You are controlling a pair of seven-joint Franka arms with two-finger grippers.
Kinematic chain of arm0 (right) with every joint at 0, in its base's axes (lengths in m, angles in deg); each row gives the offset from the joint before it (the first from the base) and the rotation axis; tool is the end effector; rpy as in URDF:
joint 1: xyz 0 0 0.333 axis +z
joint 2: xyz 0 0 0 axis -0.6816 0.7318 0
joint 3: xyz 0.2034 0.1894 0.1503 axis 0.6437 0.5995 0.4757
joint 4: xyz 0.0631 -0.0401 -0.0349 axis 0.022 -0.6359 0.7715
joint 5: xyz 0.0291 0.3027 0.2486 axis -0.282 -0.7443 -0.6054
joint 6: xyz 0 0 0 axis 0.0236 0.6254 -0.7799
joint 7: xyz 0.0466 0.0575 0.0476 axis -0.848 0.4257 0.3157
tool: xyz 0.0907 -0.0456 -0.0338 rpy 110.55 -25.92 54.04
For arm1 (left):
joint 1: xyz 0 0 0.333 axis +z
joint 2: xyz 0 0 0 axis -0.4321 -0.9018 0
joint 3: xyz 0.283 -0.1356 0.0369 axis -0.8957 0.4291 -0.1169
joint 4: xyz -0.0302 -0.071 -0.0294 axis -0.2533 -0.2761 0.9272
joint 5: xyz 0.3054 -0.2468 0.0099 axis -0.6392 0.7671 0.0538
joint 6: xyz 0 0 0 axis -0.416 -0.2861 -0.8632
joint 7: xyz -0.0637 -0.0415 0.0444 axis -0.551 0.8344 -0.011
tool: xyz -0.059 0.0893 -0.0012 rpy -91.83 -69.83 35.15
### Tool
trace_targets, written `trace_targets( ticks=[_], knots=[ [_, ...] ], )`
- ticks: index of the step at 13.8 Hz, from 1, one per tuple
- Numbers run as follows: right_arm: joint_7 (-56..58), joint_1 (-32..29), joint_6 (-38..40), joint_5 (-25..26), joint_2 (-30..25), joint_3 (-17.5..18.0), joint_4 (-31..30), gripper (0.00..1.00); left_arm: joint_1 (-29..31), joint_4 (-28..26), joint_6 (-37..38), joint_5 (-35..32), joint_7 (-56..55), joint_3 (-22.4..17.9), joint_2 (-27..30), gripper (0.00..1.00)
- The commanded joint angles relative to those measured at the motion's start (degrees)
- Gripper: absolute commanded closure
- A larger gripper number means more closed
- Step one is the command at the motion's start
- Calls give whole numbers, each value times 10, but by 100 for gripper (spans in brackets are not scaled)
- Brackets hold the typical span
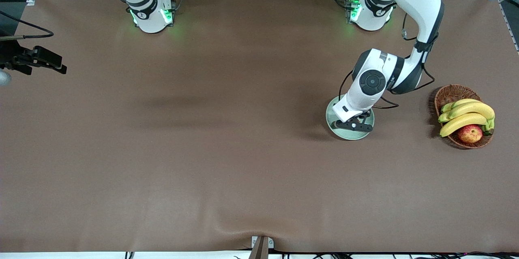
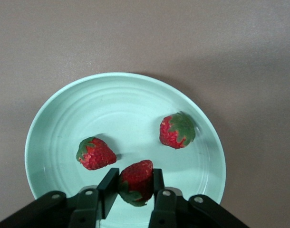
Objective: Collect all strawberries into plate
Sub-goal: 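Carry the strawberry to the plate and open the left gripper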
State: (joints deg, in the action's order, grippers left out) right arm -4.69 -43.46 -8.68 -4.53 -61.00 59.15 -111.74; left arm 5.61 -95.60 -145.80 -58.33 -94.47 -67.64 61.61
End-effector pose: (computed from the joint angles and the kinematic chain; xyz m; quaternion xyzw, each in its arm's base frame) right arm 0.5445 -0.0213 0.6248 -0.9987 -0.0008 0.0477 0.0178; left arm 0.5265 -0.2051 0.2208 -0.9934 0.1009 0.0342 0.0430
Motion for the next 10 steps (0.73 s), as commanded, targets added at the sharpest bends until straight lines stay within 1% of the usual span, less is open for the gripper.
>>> trace_targets(
  ticks=[1,2,6,10],
  knots=[
    [-2,8,-1,-8,-9,-2,-6,0,1,5,-1,10,4,-1,-9,18],
    [-2,9,-1,-8,-8,-2,-6,0,-1,8,-2,11,-4,-1,-13,0],
    [-2,8,0,-8,-9,-3,-6,0,5,14,-1,10,-2,-1,-6,0],
    [-2,8,1,-8,-7,-3,-6,0,14,44,3,10,9,-5,16,0]
  ],
)
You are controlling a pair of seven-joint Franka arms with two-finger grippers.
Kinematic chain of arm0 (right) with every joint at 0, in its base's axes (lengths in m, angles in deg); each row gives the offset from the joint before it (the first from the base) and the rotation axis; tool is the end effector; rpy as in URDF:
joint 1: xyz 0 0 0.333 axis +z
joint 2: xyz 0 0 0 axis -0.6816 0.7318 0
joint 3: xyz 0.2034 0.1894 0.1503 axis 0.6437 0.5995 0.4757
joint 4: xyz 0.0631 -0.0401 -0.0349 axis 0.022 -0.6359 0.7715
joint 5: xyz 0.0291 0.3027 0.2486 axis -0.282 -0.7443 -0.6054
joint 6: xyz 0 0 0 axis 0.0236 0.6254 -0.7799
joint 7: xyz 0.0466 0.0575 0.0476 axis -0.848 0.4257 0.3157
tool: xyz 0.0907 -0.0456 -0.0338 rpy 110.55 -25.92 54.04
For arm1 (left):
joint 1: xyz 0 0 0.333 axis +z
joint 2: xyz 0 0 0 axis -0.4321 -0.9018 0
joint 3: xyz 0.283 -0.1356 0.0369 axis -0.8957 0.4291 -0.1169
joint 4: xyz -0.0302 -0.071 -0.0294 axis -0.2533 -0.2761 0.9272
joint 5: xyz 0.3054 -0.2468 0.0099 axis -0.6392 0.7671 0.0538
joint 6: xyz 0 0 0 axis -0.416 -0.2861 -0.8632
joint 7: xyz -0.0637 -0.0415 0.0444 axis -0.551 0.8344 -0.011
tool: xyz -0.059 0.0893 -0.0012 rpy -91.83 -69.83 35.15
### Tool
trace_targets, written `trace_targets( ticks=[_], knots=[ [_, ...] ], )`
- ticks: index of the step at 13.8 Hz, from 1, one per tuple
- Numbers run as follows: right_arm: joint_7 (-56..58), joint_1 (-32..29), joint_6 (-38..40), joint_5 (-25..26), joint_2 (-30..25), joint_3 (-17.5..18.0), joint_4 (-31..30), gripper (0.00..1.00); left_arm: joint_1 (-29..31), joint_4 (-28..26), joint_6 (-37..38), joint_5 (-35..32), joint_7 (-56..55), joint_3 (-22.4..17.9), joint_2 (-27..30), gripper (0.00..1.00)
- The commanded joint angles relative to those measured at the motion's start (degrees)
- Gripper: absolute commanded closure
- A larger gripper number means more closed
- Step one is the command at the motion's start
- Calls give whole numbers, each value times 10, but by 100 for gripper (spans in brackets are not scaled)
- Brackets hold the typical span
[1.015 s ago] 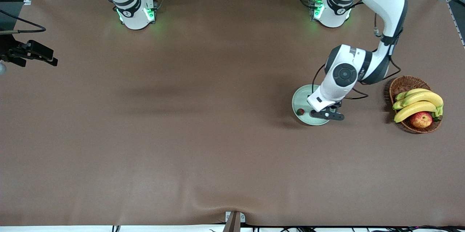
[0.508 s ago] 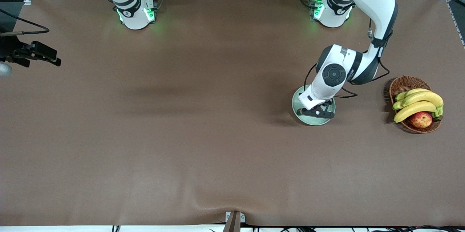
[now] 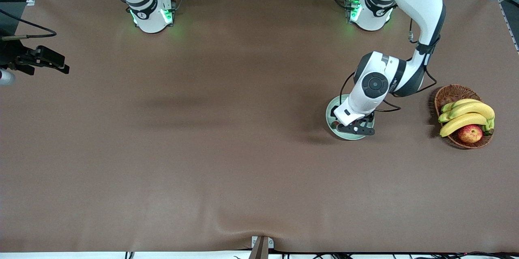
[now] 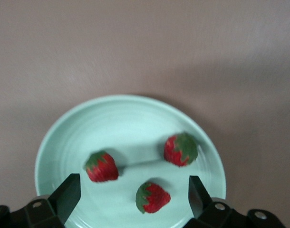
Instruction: Collect all strawberries into plate
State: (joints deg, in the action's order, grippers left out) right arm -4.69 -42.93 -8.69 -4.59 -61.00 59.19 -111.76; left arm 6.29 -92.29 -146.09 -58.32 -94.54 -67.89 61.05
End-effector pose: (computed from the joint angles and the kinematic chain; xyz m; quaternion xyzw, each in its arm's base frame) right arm 0.5447 -0.0158 0.6246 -0.9987 -0.0058 0.0478 0.0181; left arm 0.5492 -0.2037 0.2375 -0.9951 0.0914 0.0088 0.0363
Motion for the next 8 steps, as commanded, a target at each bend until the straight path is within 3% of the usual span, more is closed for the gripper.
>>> trace_targets(
  ticks=[1,5,8],
  knots=[
    [-2,3,0,-8,-7,-4,-6,0,21,22,8,8,11,-2,26,0],
    [-2,3,-2,-8,-5,-4,-6,0,70,118,71,5,83,0,28,0],
    [-2,3,-4,-7,-5,-4,-6,0,86,137,87,10,128,4,27,0]
  ],
)
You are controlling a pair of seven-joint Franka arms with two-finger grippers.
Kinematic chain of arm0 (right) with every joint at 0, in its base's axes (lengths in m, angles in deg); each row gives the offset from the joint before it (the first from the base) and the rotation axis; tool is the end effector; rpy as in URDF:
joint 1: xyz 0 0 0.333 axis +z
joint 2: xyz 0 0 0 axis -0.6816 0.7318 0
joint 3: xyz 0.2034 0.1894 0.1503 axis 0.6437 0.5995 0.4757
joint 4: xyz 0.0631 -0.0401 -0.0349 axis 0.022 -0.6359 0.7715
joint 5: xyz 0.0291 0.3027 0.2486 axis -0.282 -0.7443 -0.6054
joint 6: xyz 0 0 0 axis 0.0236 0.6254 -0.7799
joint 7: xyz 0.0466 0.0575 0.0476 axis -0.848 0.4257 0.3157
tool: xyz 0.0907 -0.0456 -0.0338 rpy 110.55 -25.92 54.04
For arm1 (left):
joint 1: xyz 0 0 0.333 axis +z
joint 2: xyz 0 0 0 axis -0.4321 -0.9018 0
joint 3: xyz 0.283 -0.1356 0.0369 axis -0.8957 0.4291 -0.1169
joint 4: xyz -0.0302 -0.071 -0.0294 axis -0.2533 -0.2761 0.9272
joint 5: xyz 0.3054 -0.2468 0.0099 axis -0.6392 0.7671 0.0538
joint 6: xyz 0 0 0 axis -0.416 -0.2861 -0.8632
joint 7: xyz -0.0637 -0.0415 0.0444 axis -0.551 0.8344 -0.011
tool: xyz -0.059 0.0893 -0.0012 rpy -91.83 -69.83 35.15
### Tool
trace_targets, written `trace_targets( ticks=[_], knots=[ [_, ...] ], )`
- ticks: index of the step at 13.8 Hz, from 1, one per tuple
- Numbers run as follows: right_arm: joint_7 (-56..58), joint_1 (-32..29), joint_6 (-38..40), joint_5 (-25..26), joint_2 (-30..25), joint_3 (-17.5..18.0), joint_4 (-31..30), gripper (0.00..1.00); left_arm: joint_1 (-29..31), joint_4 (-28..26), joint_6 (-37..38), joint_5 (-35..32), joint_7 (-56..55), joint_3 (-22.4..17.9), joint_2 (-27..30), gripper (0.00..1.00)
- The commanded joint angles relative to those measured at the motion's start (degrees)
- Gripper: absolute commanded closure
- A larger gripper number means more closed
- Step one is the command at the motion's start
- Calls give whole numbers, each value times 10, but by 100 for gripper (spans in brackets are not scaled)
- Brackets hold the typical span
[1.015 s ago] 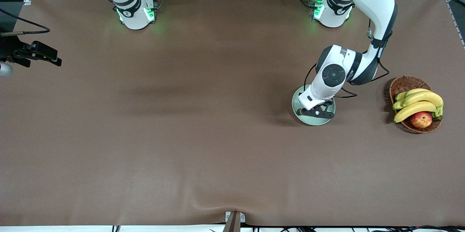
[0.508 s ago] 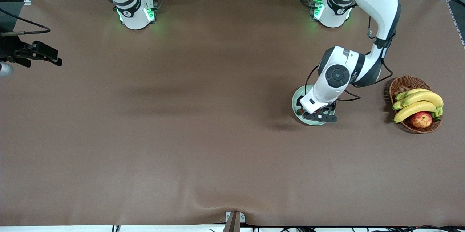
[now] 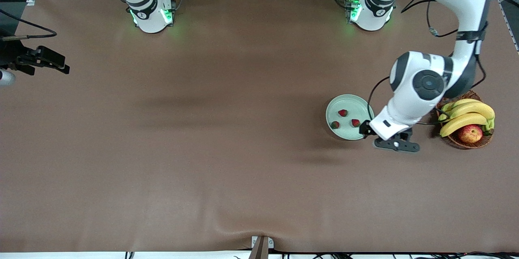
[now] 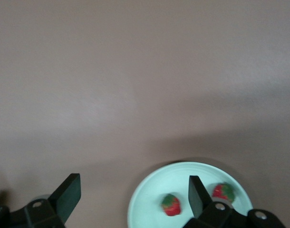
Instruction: Collect all strawberries into plate
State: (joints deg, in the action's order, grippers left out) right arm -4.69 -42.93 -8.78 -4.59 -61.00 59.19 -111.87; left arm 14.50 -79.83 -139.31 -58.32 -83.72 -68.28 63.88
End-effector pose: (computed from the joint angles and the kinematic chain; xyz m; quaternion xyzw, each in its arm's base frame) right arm 0.5448 -0.0158 0.6239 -0.9987 -0.0058 0.0480 0.0181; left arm 0.6292 -0.1287 0.3500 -0.9923 0.1032 -0.0598 0.0331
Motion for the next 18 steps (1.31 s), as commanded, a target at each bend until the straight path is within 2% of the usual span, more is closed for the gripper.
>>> trace_targets(
  ticks=[1,7,11,13,16,18],
  knots=[
    [-2,3,-3,-7,-4,-4,-5,0,4,13,20,10,19,7,-3,0],
    [-2,4,-6,-8,-2,-4,-5,0,7,35,69,11,35,2,18,0],
    [-2,5,-8,-7,-2,-4,-5,0,46,37,110,12,41,36,59,0],
    [-2,5,-9,-7,-1,-4,-5,0,50,57,154,14,41,46,87,0],
    [-2,5,-9,-7,-1,-3,-5,0,92,84,217,29,55,78,106,0],
    [-2,5,-9,-7,-1,-4,-5,0,93,89,245,45,55,79,139,0]
  ],
)
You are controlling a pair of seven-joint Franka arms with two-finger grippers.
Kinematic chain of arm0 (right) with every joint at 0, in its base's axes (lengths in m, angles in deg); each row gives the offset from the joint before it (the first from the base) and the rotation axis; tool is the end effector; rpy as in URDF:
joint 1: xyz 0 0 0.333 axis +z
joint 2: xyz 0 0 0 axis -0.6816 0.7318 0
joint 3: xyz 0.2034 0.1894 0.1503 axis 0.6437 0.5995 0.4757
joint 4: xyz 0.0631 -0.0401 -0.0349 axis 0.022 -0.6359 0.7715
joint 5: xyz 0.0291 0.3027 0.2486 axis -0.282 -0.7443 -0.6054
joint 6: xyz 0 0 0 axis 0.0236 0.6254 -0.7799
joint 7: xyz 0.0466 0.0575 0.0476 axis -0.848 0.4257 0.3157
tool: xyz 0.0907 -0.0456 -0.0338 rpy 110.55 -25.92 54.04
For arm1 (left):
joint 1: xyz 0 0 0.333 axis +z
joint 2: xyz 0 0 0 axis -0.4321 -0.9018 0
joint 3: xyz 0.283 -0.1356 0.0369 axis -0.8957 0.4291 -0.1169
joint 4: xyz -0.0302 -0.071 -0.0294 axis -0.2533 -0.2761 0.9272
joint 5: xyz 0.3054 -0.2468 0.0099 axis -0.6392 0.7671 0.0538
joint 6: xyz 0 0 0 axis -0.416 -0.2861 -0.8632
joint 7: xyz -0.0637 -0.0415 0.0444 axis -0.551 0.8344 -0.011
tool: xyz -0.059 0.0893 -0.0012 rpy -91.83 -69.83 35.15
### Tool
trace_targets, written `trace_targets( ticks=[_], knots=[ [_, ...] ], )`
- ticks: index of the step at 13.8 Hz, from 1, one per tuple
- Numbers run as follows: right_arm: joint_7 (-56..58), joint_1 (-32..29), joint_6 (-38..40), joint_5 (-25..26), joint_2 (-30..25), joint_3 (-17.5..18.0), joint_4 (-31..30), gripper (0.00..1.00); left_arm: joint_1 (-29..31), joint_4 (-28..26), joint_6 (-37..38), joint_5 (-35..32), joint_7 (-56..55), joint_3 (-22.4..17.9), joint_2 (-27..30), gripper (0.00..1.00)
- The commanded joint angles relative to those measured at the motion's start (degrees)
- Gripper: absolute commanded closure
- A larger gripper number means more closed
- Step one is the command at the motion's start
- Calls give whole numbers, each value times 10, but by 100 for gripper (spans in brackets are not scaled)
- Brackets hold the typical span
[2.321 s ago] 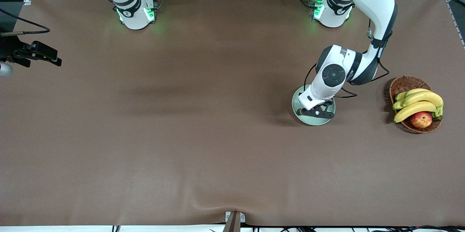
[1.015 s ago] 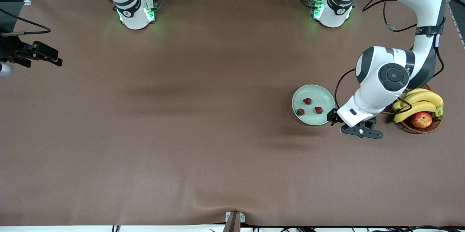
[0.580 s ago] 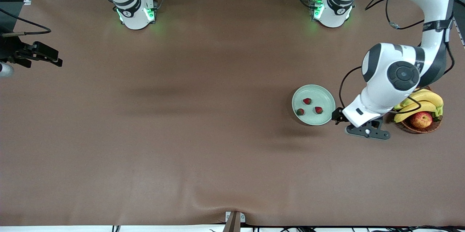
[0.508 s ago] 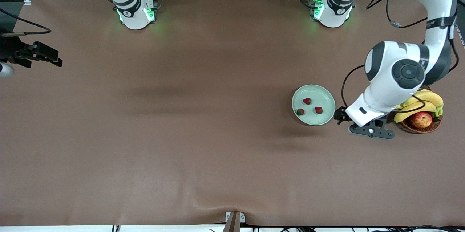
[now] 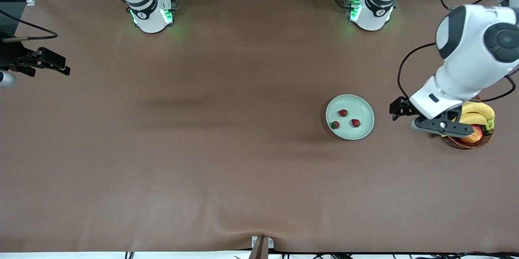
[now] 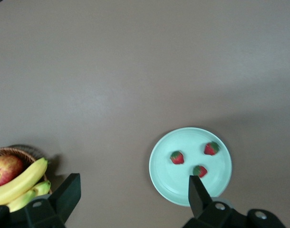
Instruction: Collect all strawberries into plate
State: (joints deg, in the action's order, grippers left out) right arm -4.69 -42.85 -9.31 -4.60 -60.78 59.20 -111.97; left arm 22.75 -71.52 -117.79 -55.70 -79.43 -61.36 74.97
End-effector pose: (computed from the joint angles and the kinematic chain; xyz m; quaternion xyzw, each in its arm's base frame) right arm 0.5470 -0.0150 0.6217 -0.9988 -0.0064 0.0462 0.0180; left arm 0.6059 -0.1032 0.5057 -0.9937 0.1040 -0.0386 0.0178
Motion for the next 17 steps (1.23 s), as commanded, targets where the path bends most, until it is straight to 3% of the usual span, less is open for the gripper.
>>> trace_targets(
  ticks=[1,4,7,11,15,17],
  knots=[
    [-2,5,-4,-8,-3,-3,-4,0,9,20,57,21,11,9,48,0],
    [-2,7,-4,-7,-2,-4,-4,0,8,28,168,56,13,-3,114,0],
    [-2,8,-4,-7,0,-4,-4,0,7,-6,184,57,16,-7,152,0],
    [-2,8,-4,-8,1,-4,-4,0,4,3,144,53,6,-19,137,0],
    [-2,8,-4,-7,1,-3,-4,0,-2,76,141,52,6,-31,85,0],
    [-2,9,-4,-8,1,-4,-4,0,-2,77,145,51,5,-32,93,0]
  ],
)
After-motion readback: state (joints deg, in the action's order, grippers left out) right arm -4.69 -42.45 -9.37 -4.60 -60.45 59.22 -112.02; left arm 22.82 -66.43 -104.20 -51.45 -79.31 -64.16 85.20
